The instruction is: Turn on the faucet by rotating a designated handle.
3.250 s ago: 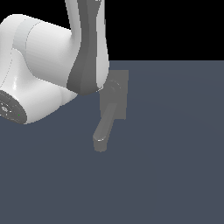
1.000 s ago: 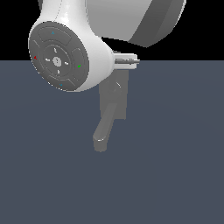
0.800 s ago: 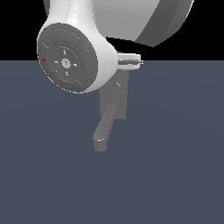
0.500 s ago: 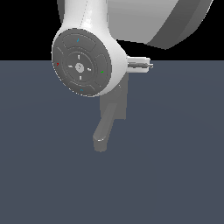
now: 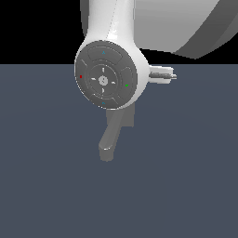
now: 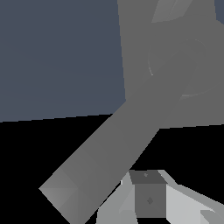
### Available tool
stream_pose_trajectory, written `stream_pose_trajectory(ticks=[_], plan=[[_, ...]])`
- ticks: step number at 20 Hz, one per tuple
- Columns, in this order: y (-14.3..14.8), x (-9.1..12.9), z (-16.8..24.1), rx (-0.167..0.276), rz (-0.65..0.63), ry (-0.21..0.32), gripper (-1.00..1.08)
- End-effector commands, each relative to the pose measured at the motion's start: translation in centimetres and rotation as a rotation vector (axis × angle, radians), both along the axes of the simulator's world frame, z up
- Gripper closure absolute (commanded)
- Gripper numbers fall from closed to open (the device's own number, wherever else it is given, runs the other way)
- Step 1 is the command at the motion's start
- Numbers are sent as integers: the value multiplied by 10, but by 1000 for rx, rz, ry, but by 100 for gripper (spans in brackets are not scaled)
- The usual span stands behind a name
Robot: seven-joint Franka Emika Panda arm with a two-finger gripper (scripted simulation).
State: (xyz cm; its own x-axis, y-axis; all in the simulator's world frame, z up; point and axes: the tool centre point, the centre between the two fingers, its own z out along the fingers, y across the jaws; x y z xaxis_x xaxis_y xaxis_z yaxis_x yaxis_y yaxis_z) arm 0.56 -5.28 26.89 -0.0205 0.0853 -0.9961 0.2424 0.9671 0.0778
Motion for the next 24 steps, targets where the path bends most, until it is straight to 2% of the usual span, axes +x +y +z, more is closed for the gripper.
stream_pose_trajectory(ticks=[1, 24], plan=[[-3, 0, -3, -8, 10, -1, 108], [-56, 1, -35, -73, 72, -26, 108]])
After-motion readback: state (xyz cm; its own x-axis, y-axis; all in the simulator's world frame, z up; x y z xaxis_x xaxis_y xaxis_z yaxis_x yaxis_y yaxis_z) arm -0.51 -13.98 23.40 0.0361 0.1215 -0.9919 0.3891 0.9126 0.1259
